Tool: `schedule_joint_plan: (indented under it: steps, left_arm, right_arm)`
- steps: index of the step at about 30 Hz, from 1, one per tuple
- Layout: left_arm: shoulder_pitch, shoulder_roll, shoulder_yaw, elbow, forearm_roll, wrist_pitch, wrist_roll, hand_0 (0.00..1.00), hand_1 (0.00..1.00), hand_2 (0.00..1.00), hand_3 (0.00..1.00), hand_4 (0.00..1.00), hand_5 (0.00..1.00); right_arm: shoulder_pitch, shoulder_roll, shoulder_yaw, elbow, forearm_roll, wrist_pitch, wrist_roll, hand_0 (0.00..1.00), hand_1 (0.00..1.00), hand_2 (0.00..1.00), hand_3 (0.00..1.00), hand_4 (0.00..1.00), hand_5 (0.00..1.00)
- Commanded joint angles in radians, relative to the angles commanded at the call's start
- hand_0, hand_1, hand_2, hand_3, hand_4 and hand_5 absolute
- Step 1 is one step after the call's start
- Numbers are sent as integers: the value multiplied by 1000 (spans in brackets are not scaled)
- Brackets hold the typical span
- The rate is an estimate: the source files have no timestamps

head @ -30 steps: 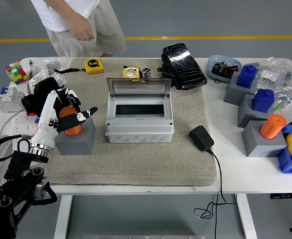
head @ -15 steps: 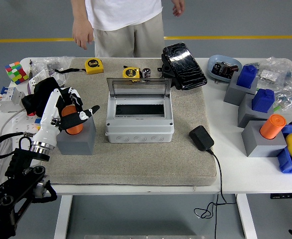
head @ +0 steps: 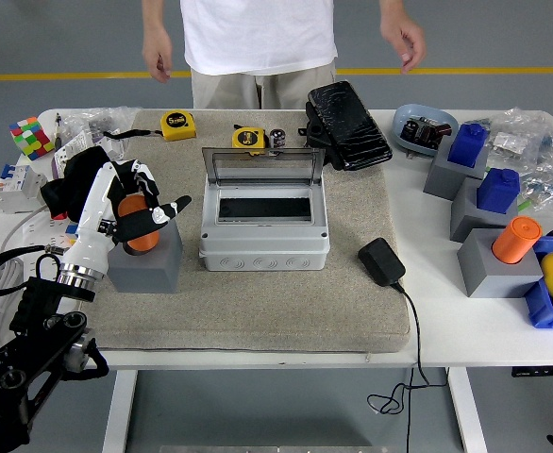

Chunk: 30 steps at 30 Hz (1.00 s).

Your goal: Fetch the battery,place it into the box,close the lid of the box

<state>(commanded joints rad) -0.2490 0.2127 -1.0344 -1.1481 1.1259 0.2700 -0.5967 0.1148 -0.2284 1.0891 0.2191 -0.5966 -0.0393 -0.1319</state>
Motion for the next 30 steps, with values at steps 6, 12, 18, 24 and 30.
schedule_joint_plan:
  steps: [6, 12, 18, 24, 30]
  left_arm:
    - [-12, 11, -8, -58, 91, 5, 39, 36, 33, 151, 212, 924, 2]
    - [-49, 36, 3, -144, 260, 25, 172, 34, 33, 150, 210, 923, 2]
    - [-133, 61, 73, -214, 454, 31, 371, 33, 32, 149, 208, 926, 2]
    - [-229, 61, 171, -218, 572, 6, 521, 30, 31, 150, 208, 927, 2]
    - [-299, 52, 261, -217, 625, -43, 638, 30, 32, 153, 220, 928, 2]
  right_arm:
    - [1, -2, 0, -1, 0, 0, -1, 660, 631, 632, 544, 938, 441]
    - [2, -2, 4, -1, -1, -1, -1, 660, 631, 632, 544, 938, 442]
    - [0, -2, 2, -1, -1, -1, -1, 660, 630, 632, 544, 938, 442]
    - [0, -1, -1, 0, 0, -4, 0, 661, 631, 630, 544, 937, 442]
    - [1, 1, -4, -1, 2, -5, 1, 661, 631, 630, 544, 938, 441]
